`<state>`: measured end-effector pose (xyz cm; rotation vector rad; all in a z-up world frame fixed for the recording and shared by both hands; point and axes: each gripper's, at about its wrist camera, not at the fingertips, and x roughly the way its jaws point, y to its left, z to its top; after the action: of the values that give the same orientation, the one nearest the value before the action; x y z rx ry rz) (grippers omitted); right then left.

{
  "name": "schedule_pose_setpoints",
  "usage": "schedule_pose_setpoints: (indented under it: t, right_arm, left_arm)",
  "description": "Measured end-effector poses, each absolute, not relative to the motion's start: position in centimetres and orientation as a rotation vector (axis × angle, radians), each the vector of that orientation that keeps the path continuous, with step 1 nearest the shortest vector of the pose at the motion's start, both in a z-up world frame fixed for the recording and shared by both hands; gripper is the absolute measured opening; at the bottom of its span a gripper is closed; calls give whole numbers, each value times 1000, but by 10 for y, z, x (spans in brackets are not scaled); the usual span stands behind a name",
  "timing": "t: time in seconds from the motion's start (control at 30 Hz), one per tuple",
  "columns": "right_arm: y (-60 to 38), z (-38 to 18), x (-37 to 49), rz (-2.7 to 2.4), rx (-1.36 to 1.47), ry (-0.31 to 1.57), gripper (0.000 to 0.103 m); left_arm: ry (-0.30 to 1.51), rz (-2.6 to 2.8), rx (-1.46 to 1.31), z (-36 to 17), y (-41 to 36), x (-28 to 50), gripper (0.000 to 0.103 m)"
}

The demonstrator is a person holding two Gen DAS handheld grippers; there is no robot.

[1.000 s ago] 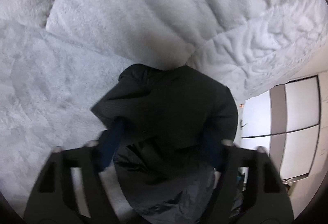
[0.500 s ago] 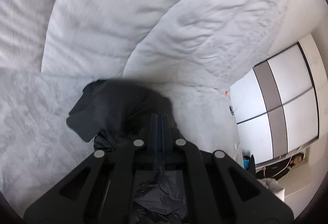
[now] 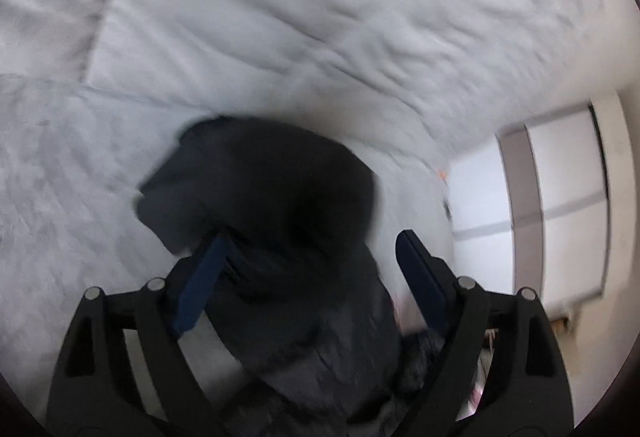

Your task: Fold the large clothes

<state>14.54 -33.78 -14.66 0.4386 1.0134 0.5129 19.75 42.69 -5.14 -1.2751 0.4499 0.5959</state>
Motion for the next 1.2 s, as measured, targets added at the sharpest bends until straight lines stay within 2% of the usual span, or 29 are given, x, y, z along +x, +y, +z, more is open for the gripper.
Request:
schedule_pose_setpoints:
  t: [0.13, 0.27, 0.43, 0.67, 0.7, 0.73, 0.77, 0.83, 0.87, 1.07, 1.2]
  right_arm:
    - [-335, -150, 149, 509, 436, 1025, 81]
    - [-327, -150, 150, 513, 394, 1033, 81]
    - [-322, -151, 152, 499, 359, 1032, 81]
    - [-316, -158, 155, 504, 340, 1054, 81]
    - [-315, -158, 156, 504, 340, 1053, 81]
    - [-316, -158, 156, 504, 342, 1052, 81]
    - [-316, -158, 156, 503, 348, 1051, 81]
    - [-319, -158, 156, 500, 366, 1047, 81]
    - [-321, -158, 156, 499, 376, 1046, 81]
    - [-332, -154, 153, 500, 414, 1028, 81]
    - [-333, -153, 153, 501, 429, 1027, 81]
  left_arm:
    - [463, 702, -1198, -64, 430, 213, 86]
    - [363, 697, -1341, -78, 439, 219, 88]
    - [155, 619, -1472, -79, 431, 217, 88]
    - [326, 731, -1263, -75, 423, 265, 90]
    - [349, 752, -1244, -77, 422, 269, 87]
    - [370, 761, -1216, -77, 420, 272, 73]
    - [404, 754, -1169, -75, 417, 278, 50]
    - [427, 727, -1113, -70, 411, 283, 23]
    - [428, 719, -1098, -67, 409, 282, 17]
    - [274, 547, -938, -10, 367, 265, 13]
    - [198, 339, -550, 60, 257, 265, 13]
